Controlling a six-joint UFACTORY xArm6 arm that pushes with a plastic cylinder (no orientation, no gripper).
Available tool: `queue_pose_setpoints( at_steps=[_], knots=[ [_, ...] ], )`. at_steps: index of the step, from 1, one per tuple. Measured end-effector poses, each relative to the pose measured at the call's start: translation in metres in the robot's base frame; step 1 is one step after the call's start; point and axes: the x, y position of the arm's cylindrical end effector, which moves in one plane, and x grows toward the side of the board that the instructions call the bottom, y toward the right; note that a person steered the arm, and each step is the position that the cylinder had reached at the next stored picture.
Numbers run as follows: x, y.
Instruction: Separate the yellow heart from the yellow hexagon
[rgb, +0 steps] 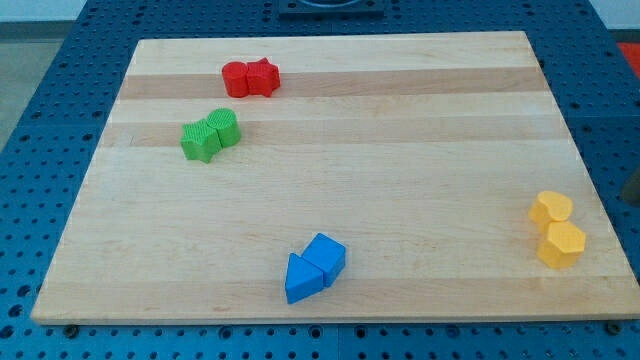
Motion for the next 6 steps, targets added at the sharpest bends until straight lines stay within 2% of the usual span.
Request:
queue_pose_setpoints(
  at_steps=[2,6],
  knots=[
    [0.038,-0.008],
    [-0.017,-0.142]
  ],
)
